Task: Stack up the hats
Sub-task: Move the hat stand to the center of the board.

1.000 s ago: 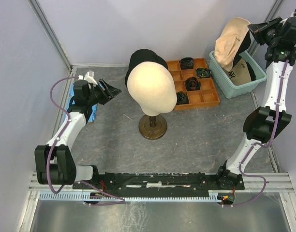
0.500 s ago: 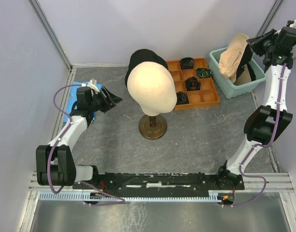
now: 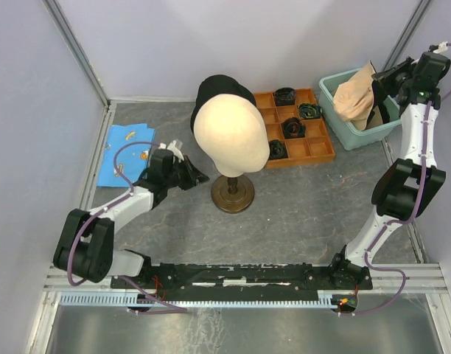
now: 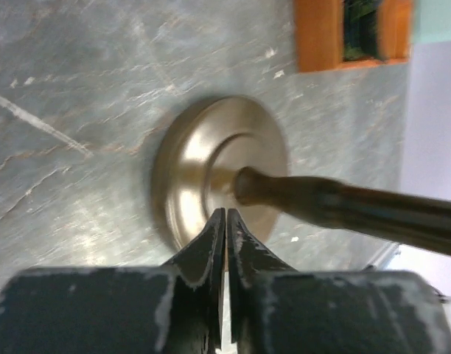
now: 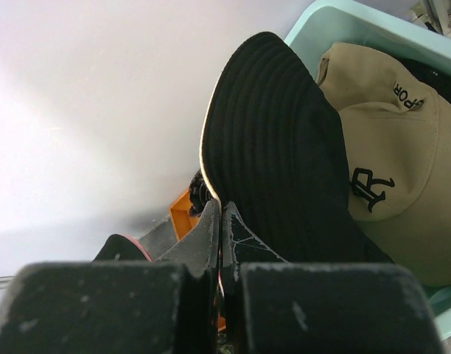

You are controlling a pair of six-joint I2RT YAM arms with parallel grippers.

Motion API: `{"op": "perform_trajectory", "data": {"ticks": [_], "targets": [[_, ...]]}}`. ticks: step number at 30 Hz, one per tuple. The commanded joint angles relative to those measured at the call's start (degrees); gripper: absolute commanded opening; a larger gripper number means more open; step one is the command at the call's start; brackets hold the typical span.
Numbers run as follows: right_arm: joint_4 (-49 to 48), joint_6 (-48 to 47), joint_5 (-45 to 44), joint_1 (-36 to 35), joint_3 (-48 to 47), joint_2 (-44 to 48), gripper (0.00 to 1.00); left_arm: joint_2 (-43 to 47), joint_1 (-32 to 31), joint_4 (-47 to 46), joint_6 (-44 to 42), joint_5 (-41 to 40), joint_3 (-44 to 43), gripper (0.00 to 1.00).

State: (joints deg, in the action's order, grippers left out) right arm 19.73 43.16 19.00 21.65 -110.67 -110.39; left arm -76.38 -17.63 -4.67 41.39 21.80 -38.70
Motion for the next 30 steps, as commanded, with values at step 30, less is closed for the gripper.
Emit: {"op": "perform_trajectory", "data": {"ticks": [30], "targets": [[-4.35,2.73,2.51,0.07,0.69,10.27,0.00,-33.16,-16.65,-27.80,20.62,-11.98,-4.75,0.03]]}}
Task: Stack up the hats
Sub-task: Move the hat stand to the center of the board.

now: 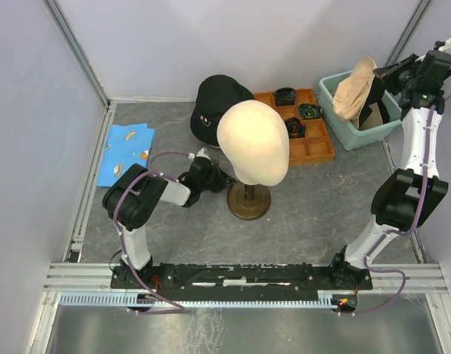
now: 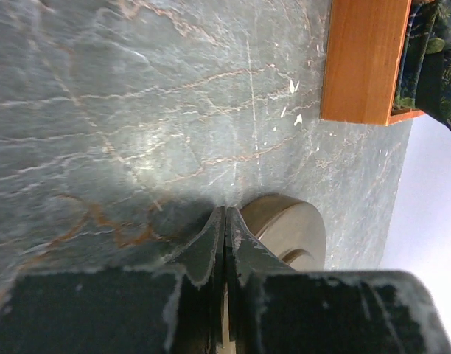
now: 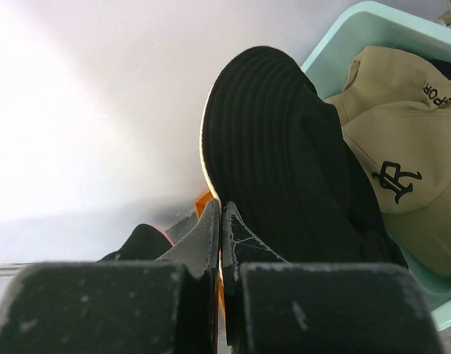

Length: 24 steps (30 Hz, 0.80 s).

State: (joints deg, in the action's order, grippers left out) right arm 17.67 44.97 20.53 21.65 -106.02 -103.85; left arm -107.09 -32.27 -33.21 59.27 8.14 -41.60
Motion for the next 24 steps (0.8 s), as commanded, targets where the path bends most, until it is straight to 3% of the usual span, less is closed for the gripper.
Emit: {"op": "perform_trajectory", "data": {"ticks": [1,11,16,24], "targets": [[-2.21,1.12,1.07,0.06,-4.53,3.82,0.00,-2.93,-2.46,0.51,3.17,1.71,-2.32,0.03],[-1.79,3.64,2.23,0.13,-10.54,3.87,0.00,-8.19,-5.17,0.37,5.34,1.39,-9.95,0.03],[-4.23,9.58,5.05,-0.02,-16.48,1.98,0.00,-2.54,-3.35,7.95,0.84,-1.45,-10.77,0.03],[-19.09,31.61,9.64,-4.75,-24.08,-3.63,0.00,11.46,8.12,21.82,-8.02,0.24,-13.45,0.32]]}}
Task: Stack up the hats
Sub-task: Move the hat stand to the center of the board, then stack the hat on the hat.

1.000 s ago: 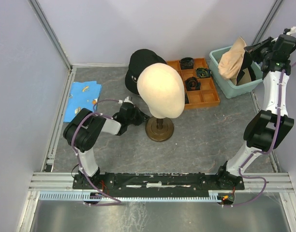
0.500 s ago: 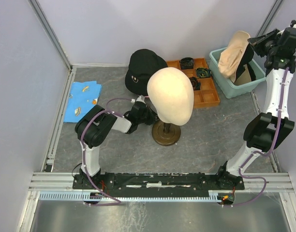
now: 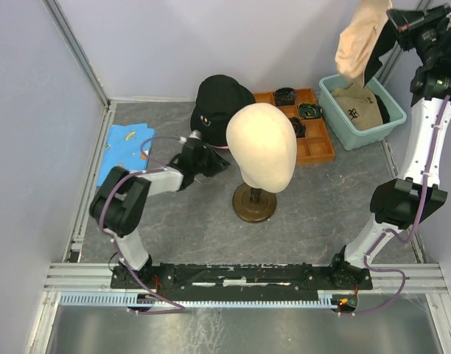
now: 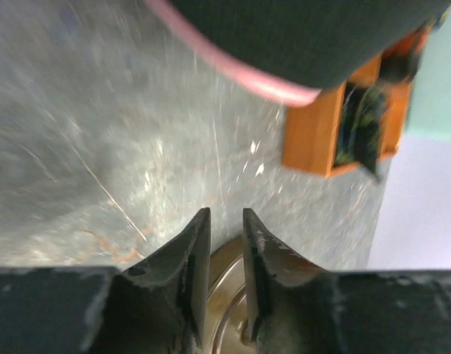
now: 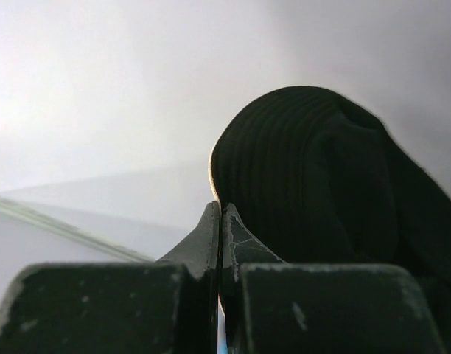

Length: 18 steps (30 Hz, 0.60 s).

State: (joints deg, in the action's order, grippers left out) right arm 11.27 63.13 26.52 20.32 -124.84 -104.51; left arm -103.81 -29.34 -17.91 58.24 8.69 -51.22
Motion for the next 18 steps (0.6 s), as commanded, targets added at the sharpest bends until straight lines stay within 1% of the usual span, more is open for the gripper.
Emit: {"op": "perform_trajectory", "data": {"ticks": [1,2,6,9,13,16,18], "targets": [[-14.46,16.32,3.95,-4.77,-7.02,-4.44,0.00,9.78,6.43,8.41,-8.43,-0.38,-4.64,0.35],[-15.88,19.09,4.08,-6.11,-8.96,-6.18,0.00,11.17,7.98,9.63,-9.63,-0.13,-5.46,0.38],[-20.04,28.10,4.09,-11.92,-19.48,-14.41,0.00,15.16,12.38,13.80,-13.25,1.80,-9.51,0.43],[-21.70,33.34,2.71,-15.52,-27.18,-20.23,0.00,15.76,16.10,14.37,-13.39,5.31,-12.55,0.45],[-29.37,42.68,-0.55,-20.03,-27.49,-24.81,0.00,13.51,20.65,12.17,-12.36,12.83,-17.35,0.48],[-33.70,48.40,-2.50,-23.01,-27.91,-27.72,0.00,10.49,22.65,9.89,-11.82,17.27,-20.70,0.48],[-34.84,50.45,-3.48,-24.52,-29.82,-29.71,0.00,8.03,23.28,8.64,-11.39,19.73,-23.14,0.49]]}}
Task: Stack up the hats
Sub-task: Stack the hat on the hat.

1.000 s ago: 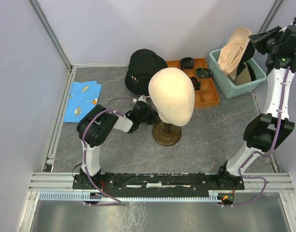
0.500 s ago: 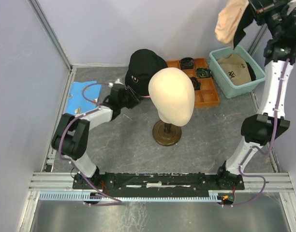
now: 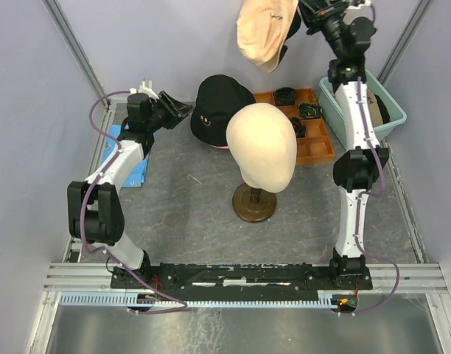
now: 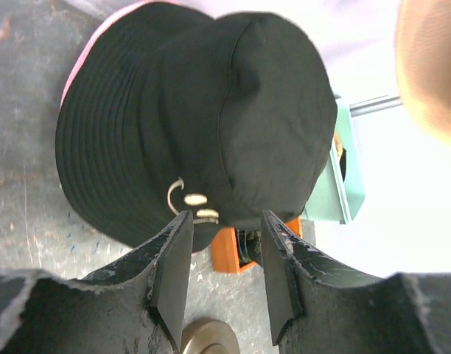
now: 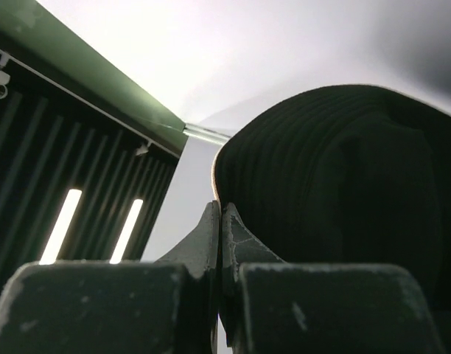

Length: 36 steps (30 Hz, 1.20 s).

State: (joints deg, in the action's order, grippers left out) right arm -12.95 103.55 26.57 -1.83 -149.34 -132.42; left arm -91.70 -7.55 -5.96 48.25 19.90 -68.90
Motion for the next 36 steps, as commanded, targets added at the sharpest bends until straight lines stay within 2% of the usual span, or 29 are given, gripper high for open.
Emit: {"op": "perform_trajectory", "data": {"ticks": [1,10,20,30,36], "targets": [[-10.64,10.88,-3.78,-3.02,-6.23,-2.46,0.00,-5.19,1.73,-4.20,-0.95,9.55,-6.53,0.49],[-14.41,17.07,-5.08,-6.43,-5.22,-3.12,0.00,-14.48,3.57,-17.08,6.72,19.89,-15.81,0.59],[-18.56,22.03,-6.43,-9.49,-4.80,-0.85,0.00,-18.80,4.47,-29.06,13.30,24.22,-23.76,0.67],[-21.50,25.63,-7.25,-12.75,-3.97,2.82,0.00,-22.38,4.85,-38.79,19.59,26.10,-29.55,0.73],[-22.18,27.19,-7.14,-16.01,-1.69,6.05,0.00,-26.32,5.37,-50.87,25.90,23.68,-31.63,0.76]]}}
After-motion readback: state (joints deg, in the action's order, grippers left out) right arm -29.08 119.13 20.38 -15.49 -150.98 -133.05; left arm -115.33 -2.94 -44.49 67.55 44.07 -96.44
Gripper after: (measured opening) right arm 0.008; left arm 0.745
